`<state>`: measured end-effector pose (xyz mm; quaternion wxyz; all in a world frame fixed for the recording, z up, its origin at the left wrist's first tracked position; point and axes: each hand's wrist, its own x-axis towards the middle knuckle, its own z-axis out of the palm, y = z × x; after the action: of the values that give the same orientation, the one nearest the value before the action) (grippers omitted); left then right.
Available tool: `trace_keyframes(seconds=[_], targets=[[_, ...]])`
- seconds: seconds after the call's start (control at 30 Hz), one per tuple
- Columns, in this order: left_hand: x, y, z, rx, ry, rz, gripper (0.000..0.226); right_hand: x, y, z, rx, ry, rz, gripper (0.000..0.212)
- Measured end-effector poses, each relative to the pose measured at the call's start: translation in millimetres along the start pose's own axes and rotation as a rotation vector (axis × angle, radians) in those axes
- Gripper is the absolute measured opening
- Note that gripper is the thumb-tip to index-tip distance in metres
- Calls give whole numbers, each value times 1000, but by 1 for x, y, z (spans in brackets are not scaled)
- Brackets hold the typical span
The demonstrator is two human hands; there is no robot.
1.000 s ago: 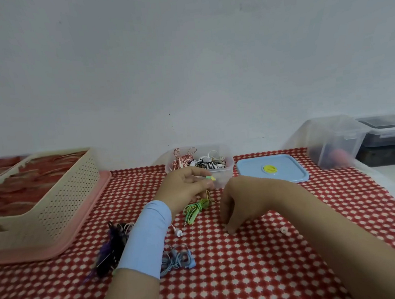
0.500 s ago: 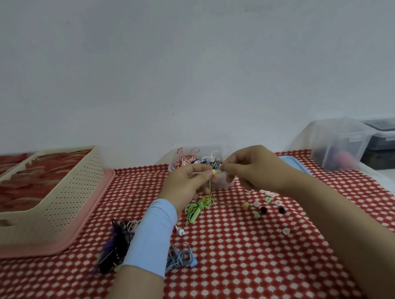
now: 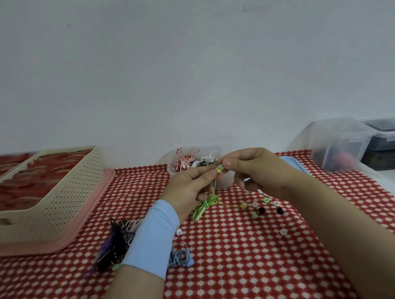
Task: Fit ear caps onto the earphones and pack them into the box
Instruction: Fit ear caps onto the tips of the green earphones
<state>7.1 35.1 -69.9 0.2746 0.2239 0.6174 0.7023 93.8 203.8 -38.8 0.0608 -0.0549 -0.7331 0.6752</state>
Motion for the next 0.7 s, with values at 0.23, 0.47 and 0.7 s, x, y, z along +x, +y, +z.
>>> trace_keyframes(seconds=[0.23, 0.47, 0.7], targets=[[-2, 0, 3, -29, -28, 24, 15, 2, 4, -4, 33, -62, 24, 33], [-3, 1, 3, -53, -43, 27, 15, 6, 10, -2, 107, -71, 48, 39], [-4, 0, 5, -76, -56, 22, 16, 8, 15, 0, 122, -70, 60, 37]])
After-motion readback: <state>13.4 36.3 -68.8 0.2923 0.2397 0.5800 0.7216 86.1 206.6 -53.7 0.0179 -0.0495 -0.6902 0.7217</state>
